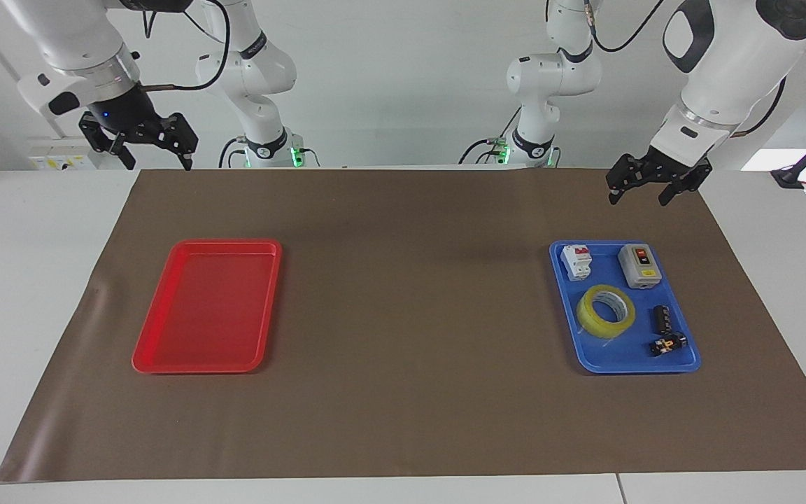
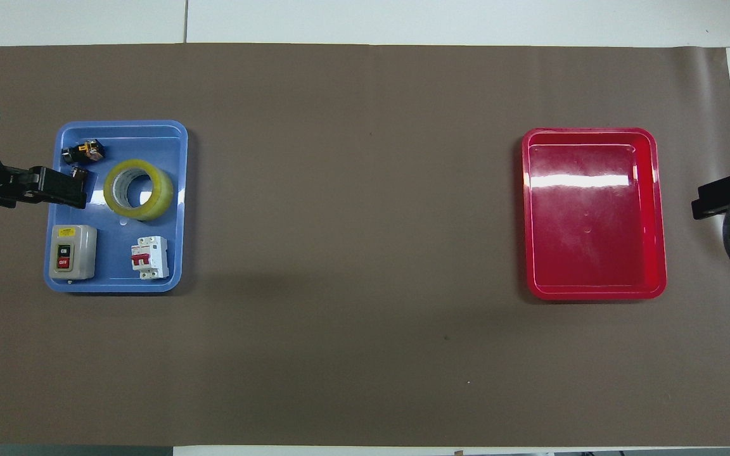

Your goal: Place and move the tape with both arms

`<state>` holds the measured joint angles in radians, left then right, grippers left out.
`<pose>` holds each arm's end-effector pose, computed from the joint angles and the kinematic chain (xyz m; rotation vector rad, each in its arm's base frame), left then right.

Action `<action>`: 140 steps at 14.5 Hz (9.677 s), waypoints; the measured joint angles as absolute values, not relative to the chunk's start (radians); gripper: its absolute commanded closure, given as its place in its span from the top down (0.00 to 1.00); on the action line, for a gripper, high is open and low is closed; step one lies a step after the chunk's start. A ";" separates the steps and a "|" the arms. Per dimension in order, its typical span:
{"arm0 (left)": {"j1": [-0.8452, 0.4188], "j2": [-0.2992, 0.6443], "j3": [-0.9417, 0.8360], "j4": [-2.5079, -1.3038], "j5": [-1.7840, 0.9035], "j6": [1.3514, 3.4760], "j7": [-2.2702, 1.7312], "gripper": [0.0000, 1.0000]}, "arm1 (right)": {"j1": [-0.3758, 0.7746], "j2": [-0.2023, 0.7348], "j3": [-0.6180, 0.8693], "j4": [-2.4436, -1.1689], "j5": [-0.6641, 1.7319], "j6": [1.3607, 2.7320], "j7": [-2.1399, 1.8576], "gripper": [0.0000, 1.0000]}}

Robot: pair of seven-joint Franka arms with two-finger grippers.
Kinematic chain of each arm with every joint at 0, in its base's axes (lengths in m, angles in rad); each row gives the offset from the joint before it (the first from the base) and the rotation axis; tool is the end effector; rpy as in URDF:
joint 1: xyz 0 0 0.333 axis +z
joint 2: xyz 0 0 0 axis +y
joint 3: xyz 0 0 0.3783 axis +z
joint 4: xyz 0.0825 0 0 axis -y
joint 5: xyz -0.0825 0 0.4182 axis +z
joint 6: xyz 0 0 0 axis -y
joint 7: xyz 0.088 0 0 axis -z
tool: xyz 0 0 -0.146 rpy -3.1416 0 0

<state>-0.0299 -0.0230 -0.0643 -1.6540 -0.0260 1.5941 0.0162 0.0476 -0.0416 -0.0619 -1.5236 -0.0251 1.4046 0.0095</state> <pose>0.5758 -0.0586 0.6212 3.1133 -0.1703 -0.0591 0.5523 -0.0127 0.6813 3.1168 -0.0418 -0.1209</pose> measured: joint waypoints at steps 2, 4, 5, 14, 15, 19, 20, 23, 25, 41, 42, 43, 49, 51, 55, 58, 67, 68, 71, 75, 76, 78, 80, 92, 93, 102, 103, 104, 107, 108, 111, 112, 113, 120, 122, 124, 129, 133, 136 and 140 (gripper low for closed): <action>-0.030 -0.023 -0.064 -1.654 -0.026 1.594 0.016 1.00 | 0.048 -0.042 -0.062 -1.524 -0.025 1.405 0.010 1.00; -0.030 -0.023 -0.064 -1.654 -0.026 1.594 0.016 1.00 | 0.048 -0.042 -0.062 -1.524 -0.025 1.405 0.010 1.00; -0.030 -0.023 -0.064 -1.654 -0.026 1.595 0.016 1.00 | 0.048 -0.042 -0.062 -1.524 -0.025 1.405 0.010 1.00; -0.030 0.106 -0.028 -1.687 -0.017 1.810 0.020 1.00 | 0.048 -0.042 -0.062 -1.524 -0.025 1.405 0.010 1.00; -0.030 0.135 -0.013 -1.694 -0.016 1.844 0.029 1.00 | 0.048 -0.042 -0.062 -1.524 -0.025 1.405 0.010 1.00; -0.026 0.213 0.044 -1.764 -0.016 1.991 0.094 1.00 | 0.048 -0.042 -0.062 -1.524 -0.025 1.405 0.010 1.00; -0.022 0.224 0.053 -1.784 -0.016 2.020 0.103 1.00 | 0.048 -0.042 -0.062 -1.524 -0.025 1.405 0.010 1.00; -0.018 0.244 0.063 -1.841 -0.016 2.125 0.109 1.00 | 0.048 -0.042 -0.062 -1.524 -0.025 1.405 0.010 1.00; -0.017 0.254 0.075 -1.863 -0.016 2.156 0.107 0.89 | 0.048 -0.042 -0.062 -1.524 -0.025 1.405 0.010 1.00; -0.030 0.326 0.080 -1.900 -0.016 2.239 -0.108 0.71 | 0.048 -0.042 -0.062 -1.524 -0.025 1.405 0.010 1.00; -0.034 0.327 0.080 -1.904 -0.016 2.239 -0.111 0.71 | 0.048 -0.042 -0.062 -1.524 -0.025 1.405 0.010 1.00; -0.036 0.327 0.079 -1.910 -0.016 2.239 -0.112 0.71 | 0.048 -0.042 -0.062 -1.524 -0.025 1.405 0.010 1.00; -0.036 0.327 0.079 -1.923 -0.016 2.240 -0.112 0.00 | 0.048 -0.042 -0.062 -1.524 -0.025 1.405 0.010 1.00; -0.039 0.326 0.077 -1.921 -0.016 2.237 -0.112 0.00 | 0.048 -0.042 -0.062 -1.524 -0.025 1.405 0.010 1.00; -0.047 0.324 0.060 -1.802 -0.016 2.052 -0.118 0.00 | 0.048 -0.042 -0.062 -1.524 -0.025 1.405 0.010 1.00; -0.067 0.320 0.004 -1.614 -0.017 1.825 -0.223 0.00 | 0.048 -0.042 -0.062 -1.524 -0.025 1.405 0.010 1.00; -0.148 0.359 -0.415 -1.638 0.019 1.976 -0.801 0.00 | 0.048 -0.042 -0.062 -1.524 -0.025 1.405 0.010 1.00; -0.159 0.366 -0.437 -1.657 0.046 1.990 -0.838 0.00 | 0.048 -0.042 -0.062 -1.524 -0.025 1.405 0.010 1.00; -0.200 0.408 -0.462 -1.699 0.109 2.041 -0.917 0.00 | 0.048 -0.042 -0.062 -1.524 -0.025 1.405 0.010 1.00; -0.215 0.460 -0.462 -1.723 0.138 2.063 -0.934 0.00 | 0.048 -0.042 -0.062 -1.524 -0.025 1.405 0.010 1.00; -0.215 0.468 -0.462 -1.724 0.139 2.067 -0.942 0.00 | 0.048 -0.042 -0.062 -1.524 -0.025 1.405 0.010 1.00; -0.222 0.478 -0.462 -1.725 0.140 2.077 -0.962 0.00 | 0.048 -0.042 -0.062 -1.524 -0.025 1.405 0.010 1.00; -0.231 0.482 -0.462 -1.729 0.140 2.091 -0.979 0.34 | 0.048 -0.042 -0.062 -1.524 -0.025 1.405 0.010 1.00; -0.075 0.334 -0.447 -1.673 0.196 1.888 -0.886 1.00 | 0.067 -0.041 -0.061 -1.529 -0.023 1.424 0.001 1.00; -0.057 0.302 -0.428 -1.668 0.182 1.853 -0.824 1.00 | 0.095 -0.040 -0.060 -1.533 -0.022 1.434 -0.001 1.00; -0.043 0.026 -0.047 -1.669 0.025 1.547 -0.108 1.00 | 0.507 0.218 -0.048 -1.672 0.009 1.909 0.246 1.00; -0.043 -0.001 -0.041 -1.669 0.024 1.529 -0.080 1.00 | 0.540 0.242 -0.048 -1.702 0.009 1.992 0.286 1.00; -0.043 -0.029 -0.039 -1.670 0.024 1.517 -0.065 1.00 | 0.569 0.265 -0.048 -1.731 0.009 2.069 0.318 1.00; -0.042 -0.080 -0.012 -1.675 0.024 1.500 -0.052 1.00 | 0.627 0.362 -0.048 -1.755 0.010 2.215 0.366 1.00; -0.042 -0.084 -0.002 -1.679 0.024 1.497 -0.047 1.00 | 0.636 0.397 -0.048 -1.755 0.010 2.253 0.367 1.00; -0.043 -0.085 0.006 -1.699 0.022 1.497 -0.040 1.00 | 0.641 0.473 -0.051 -1.765 0.010 2.341 0.367 1.00; -0.044 -0.084 0.005 -1.702 0.019 1.498 -0.040 1.00 | 0.640 0.480 -0.052 -1.778 0.010 2.367 0.367 0.97; -0.045 -0.084 0.005 -1.703 0.010 1.498 -0.040 1.00 | 0.640 0.481 -0.053 -1.796 0.010 2.387 0.367 0.73; -0.045 -0.035 0.008 -1.673 -0.017 1.499 -0.040 1.00 | 0.634 0.472 -0.058 -1.804 0.010 2.370 0.367 0.00; -0.045 -0.022 0.008 -1.662 -0.018 1.499 -0.040 1.00 | 0.627 0.472 -0.061 -1.748 0.010 2.275 0.367 0.00; -0.050 -0.013 0.008 -1.652 -0.019 1.498 -0.040 1.00 | 0.618 0.472 -0.066 -1.700 0.009 2.192 0.368 0.00; -0.072 0.004 0.008 -1.652 -0.019 1.497 -0.038 1.00 | 0.476 0.399 -0.076 -1.619 -0.038 1.940 0.252 0.00; -0.074 0.012 0.009 -1.651 -0.020 1.497 -0.038 1.00 | 0.241 0.285 -0.080 -1.715 -0.041 1.897 -0.114 0.00; -0.074 0.012 0.015 -1.647 -0.020 1.497 -0.038 1.00 | 0.078 0.271 -0.081 -1.821 -0.041 2.032 -0.365 0.00; -0.078 0.011 0.017 -1.634 -0.020 1.497 -0.038 1.00 | -0.019 0.256 -0.080 -2.027 -0.041 2.315 -0.524 0.00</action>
<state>-0.0778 0.0109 0.0170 -1.6344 -0.0198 1.4974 -0.0384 -0.0194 0.2564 -0.0799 -2.0268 -0.0409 2.3146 -0.5236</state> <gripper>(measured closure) 0.000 0.789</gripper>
